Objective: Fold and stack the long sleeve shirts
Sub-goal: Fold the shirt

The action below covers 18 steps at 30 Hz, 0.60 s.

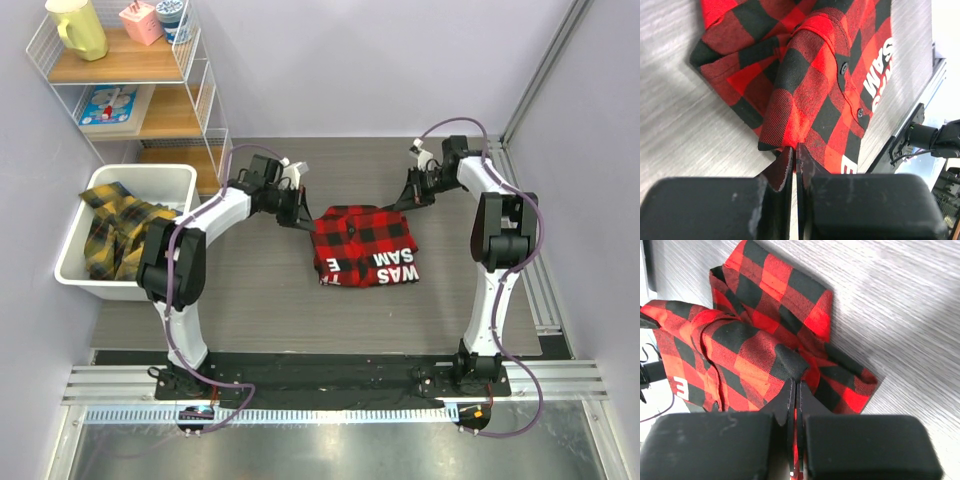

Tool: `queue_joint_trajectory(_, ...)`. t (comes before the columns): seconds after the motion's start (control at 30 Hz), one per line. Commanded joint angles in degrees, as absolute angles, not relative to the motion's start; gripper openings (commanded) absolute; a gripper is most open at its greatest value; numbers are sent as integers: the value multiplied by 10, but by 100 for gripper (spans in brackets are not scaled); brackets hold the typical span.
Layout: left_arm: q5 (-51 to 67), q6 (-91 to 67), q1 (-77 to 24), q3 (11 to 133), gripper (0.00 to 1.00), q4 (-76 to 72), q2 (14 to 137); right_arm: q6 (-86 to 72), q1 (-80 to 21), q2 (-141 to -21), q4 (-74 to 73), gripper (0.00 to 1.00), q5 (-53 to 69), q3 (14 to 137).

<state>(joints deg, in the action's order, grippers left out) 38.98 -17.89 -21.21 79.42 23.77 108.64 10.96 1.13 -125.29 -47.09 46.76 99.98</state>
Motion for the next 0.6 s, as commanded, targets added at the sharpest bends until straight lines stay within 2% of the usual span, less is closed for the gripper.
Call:
queue_joint_trajectory(0.0,439,-129,-207,826,2,216,1087,106,34,-1223,-471,1,484,1020)
queue_joint_trajectory(0.3,403,-101,-206,949,5,202,1177,99,54,-1254,-463,1,461,1032)
queue_joint_trajectory(0.43,358,-149,-188,1019,5,227,1277,57,54,-1308,-411,1,447,1049)
queue_joint_trajectory(0.57,337,-168,-172,1024,8,214,1318,42,53,-1351,-403,1,431,1083)
